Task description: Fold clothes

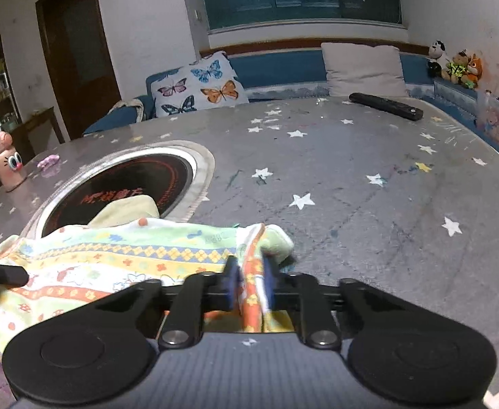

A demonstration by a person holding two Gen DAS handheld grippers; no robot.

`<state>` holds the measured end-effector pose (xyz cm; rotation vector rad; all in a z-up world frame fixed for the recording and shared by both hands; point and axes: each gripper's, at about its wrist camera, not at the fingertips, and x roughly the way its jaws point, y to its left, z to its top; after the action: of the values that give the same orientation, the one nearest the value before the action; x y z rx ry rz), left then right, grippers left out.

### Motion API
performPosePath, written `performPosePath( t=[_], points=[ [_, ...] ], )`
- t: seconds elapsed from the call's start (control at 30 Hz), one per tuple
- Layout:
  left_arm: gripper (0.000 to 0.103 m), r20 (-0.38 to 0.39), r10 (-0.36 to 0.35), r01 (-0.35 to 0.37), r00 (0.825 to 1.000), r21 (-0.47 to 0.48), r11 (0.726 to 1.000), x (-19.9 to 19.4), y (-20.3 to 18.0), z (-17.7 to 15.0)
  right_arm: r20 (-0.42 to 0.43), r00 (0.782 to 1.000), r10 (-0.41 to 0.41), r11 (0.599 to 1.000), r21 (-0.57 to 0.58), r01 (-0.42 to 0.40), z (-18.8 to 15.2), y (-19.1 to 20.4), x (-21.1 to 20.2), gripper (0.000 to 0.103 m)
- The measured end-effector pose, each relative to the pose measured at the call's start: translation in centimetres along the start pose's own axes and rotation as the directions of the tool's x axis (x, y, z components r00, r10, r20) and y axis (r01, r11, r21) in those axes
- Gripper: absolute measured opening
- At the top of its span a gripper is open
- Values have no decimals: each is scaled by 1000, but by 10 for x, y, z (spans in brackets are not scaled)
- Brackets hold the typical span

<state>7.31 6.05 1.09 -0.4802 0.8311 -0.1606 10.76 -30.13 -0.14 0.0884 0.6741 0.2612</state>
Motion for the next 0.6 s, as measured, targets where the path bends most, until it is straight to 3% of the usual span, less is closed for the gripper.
performPosePath(
  t=[0.27, 0.6],
  points=[
    [13, 33, -30, 26, 999, 122, 992, -2, -45, 16, 73, 997, -9, 999, 50, 6, 5, -15, -36, 6],
    [12, 17, -100, 92, 995, 271, 958, 35, -134, 40, 149, 979, -138, 989, 69, 129, 28, -61, -67, 5]
  ],
)
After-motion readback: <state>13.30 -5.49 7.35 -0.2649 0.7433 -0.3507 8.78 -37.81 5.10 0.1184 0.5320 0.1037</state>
